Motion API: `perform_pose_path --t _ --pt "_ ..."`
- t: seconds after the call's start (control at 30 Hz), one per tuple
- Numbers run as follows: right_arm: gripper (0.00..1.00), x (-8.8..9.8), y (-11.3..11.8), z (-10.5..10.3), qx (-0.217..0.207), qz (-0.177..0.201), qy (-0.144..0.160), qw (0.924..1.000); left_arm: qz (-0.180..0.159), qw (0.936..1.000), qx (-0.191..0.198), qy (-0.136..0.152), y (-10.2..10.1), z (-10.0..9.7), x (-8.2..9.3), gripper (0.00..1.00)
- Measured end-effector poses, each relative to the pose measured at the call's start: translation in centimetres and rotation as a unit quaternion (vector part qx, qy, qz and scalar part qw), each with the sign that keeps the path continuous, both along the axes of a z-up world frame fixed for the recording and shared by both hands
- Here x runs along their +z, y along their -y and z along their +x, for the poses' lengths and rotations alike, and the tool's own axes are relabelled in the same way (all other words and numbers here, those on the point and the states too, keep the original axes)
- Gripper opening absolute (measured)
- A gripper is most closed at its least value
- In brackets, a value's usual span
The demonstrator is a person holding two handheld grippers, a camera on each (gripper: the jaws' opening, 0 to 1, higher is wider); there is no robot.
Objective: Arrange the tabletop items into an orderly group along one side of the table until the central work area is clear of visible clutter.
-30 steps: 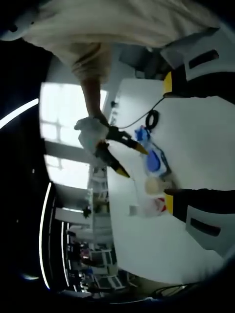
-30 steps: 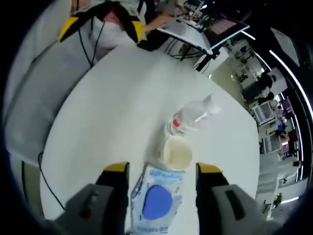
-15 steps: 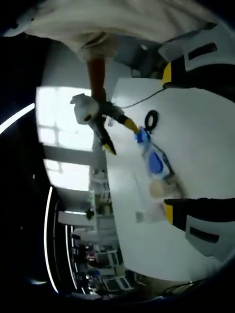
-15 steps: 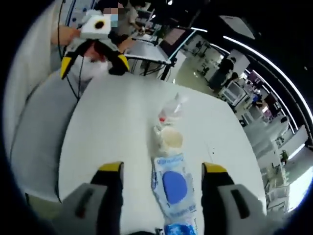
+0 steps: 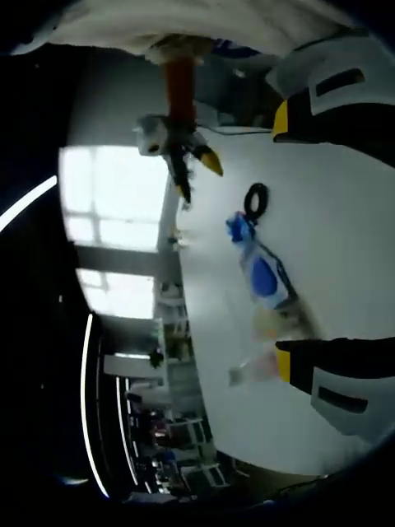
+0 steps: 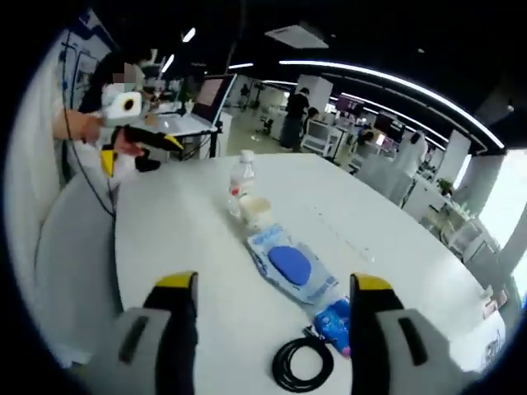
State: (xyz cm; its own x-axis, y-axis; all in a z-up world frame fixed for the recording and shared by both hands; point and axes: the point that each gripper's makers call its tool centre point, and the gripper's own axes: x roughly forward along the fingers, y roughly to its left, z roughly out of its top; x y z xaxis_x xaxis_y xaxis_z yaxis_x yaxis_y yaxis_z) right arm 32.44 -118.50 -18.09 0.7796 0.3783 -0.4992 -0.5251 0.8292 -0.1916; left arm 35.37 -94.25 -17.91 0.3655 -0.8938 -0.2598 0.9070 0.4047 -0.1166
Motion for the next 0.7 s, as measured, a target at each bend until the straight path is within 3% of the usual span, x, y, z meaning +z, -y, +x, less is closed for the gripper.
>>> perform_pose_path --t 0.1,0.33,0.43,0.7 --pt "0.74 -0.3 1.5 -1.7 -0.039 0.038 0.000 0.9985 0.007 1.0000 0.003 -0.006 0.5 -0.3 -0.5 0.96" --pt "0.80 -1.6 4.2 -5.3 -0.089 0.054 0.007 0.9946 0.010 0.9999 0.012 -0.007 1.5 -1.2 -1.6 0.96" --pt "0.81 -2.4 5.0 -6.6 -0.114 0.087 0.000 0.9896 0.016 0.9997 0.014 -0.011 1.6 -2.0 -2.5 0.96" --pt "0.88 -4.1 5.8 -8.7 -0.146 0.085 0.011 0.9856 0.039 0.9978 0.045 -0.030 0.8 -3.0 -5.8 0.96"
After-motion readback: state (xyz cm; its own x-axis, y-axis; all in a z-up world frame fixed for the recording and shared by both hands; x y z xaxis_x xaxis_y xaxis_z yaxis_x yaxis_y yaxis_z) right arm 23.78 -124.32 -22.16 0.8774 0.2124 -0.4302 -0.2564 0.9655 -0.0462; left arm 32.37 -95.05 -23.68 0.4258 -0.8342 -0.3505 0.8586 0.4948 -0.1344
